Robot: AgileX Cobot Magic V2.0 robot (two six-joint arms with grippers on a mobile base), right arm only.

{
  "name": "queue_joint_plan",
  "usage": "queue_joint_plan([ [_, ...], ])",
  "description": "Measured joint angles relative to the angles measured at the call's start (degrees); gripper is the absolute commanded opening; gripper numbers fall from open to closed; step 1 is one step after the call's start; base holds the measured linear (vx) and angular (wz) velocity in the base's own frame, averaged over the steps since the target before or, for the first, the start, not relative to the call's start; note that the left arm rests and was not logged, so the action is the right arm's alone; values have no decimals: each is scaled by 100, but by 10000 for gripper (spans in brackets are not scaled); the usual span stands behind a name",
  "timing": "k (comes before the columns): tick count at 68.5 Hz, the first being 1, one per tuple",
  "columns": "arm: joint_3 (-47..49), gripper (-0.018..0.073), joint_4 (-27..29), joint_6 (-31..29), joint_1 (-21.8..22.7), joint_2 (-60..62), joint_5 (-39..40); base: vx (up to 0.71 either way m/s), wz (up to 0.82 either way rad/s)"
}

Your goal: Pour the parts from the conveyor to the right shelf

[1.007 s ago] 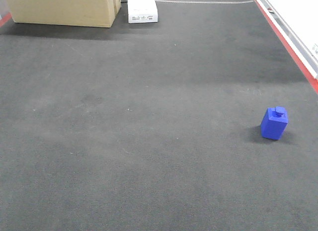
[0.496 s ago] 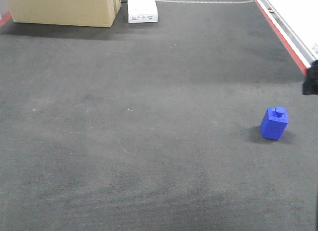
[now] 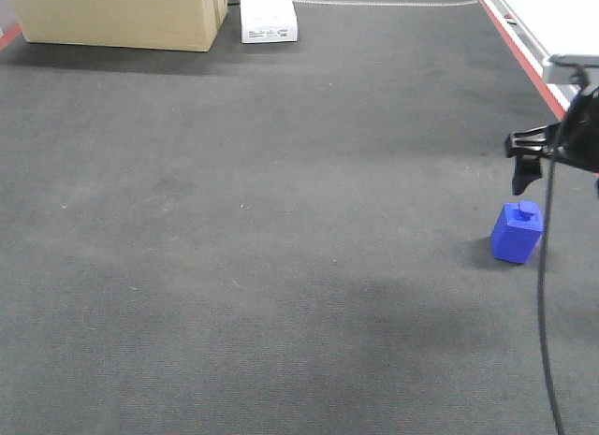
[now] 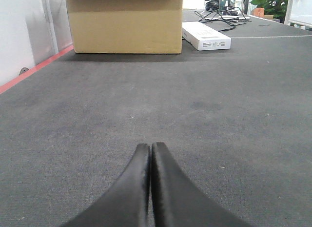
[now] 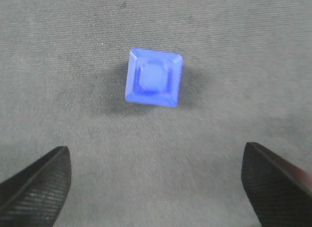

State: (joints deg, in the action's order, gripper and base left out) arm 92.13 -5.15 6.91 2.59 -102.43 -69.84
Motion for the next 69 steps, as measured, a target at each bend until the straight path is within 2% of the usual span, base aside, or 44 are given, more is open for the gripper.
queue_joint_plan([
  [30, 202, 645, 212, 147, 0, -970, 343, 0, 0],
  [69, 207, 623, 77, 507, 141, -1406, 832, 0, 0],
])
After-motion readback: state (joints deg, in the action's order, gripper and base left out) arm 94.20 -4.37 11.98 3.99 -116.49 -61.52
